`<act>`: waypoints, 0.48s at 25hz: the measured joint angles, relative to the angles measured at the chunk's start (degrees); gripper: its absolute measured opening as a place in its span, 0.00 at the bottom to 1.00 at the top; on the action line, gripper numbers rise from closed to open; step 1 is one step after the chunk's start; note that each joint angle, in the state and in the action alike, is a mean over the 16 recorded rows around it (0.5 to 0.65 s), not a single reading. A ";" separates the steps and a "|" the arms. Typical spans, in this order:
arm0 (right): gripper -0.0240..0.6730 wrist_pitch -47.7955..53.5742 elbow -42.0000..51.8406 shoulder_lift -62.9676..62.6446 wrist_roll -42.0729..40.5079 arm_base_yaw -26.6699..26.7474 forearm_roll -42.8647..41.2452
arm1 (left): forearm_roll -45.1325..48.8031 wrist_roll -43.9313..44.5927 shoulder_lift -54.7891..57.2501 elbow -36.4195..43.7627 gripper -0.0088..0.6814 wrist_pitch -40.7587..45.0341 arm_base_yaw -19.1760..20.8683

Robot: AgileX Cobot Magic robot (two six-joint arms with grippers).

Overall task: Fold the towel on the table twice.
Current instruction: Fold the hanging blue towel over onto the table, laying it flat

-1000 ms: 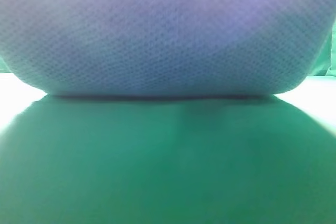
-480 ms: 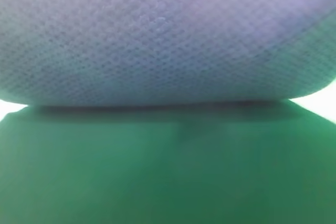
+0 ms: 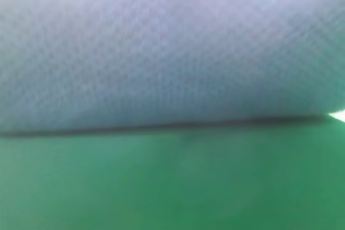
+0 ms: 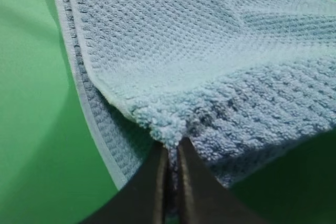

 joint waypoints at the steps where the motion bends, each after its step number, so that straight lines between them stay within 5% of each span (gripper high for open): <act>1: 0.03 -0.82 -0.17 1.16 0.25 -0.29 -0.56 | 0.00 0.20 1.61 -0.60 0.01 -0.83 0.00; 12: 0.03 -9.63 -6.56 17.62 -0.32 -6.34 -4.64 | -0.12 2.69 22.36 -13.49 0.01 -7.23 0.00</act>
